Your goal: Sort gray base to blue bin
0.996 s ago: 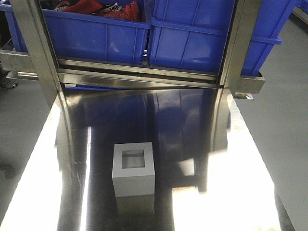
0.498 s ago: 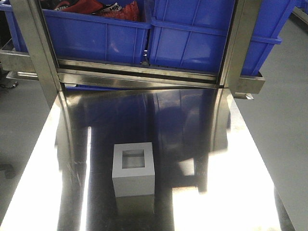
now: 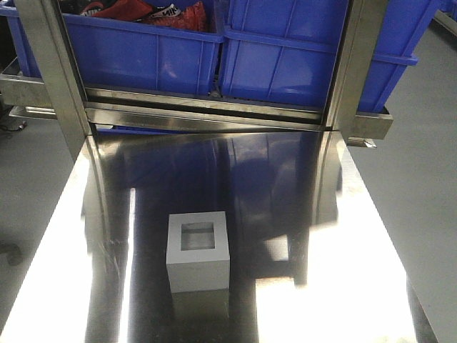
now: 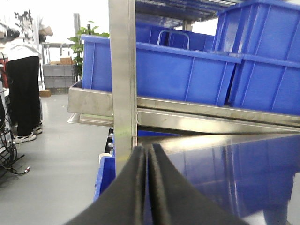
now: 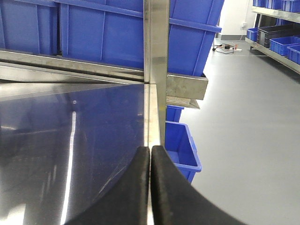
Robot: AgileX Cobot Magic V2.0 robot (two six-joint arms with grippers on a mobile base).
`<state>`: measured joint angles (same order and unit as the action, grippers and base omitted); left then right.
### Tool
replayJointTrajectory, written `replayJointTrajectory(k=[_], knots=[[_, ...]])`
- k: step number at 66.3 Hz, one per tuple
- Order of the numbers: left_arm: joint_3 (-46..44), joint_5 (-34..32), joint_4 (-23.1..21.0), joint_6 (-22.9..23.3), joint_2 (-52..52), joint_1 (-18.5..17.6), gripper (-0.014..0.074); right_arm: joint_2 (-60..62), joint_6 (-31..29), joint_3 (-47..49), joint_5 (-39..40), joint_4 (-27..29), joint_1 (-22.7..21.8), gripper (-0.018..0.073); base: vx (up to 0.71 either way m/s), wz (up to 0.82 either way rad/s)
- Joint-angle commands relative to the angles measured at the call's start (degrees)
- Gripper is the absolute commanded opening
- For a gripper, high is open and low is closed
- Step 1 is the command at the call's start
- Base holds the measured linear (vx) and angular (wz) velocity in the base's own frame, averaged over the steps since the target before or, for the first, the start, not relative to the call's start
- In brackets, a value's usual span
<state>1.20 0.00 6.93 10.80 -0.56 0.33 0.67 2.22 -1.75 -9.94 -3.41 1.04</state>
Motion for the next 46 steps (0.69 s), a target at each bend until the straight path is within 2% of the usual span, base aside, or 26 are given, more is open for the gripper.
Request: replayJointTrajectory(k=[1, 12, 21, 33, 46], knots=[[-4.79, -3.31, -0.10, 0.17, -0.08, 0.16, -0.0006, 0.71, -0.31, -0.83, 4.24, -0.35, -0.26, -0.0009, 0.00, 0.00], [-12.03, -0.62, -0.10, 0.12, 5.00, 0.16, -0.0006, 0.71, -0.31, -0.83, 4.24, -0.35, -0.26, -0.0009, 0.00, 0.00], [-18.44, 4.08, -0.10, 0.24, 10.62, 0.16, -0.0006, 0.71, -0.31, -0.83, 4.24, -0.35, -0.26, -0.0009, 0.00, 0.00], [-27.05, 14.39, -0.10, 0.18, 18.71, 0.16, -0.0006, 0.71, -0.31, -0.83, 4.24, -0.35, -0.26, -0.0009, 0.00, 0.00], [-31.40, 25.30, -0.10, 0.18, 26.52, 0.16, -0.0006, 0.71, -0.31, -0.83, 4.24, -0.35, -0.26, -0.0009, 0.00, 0.00]])
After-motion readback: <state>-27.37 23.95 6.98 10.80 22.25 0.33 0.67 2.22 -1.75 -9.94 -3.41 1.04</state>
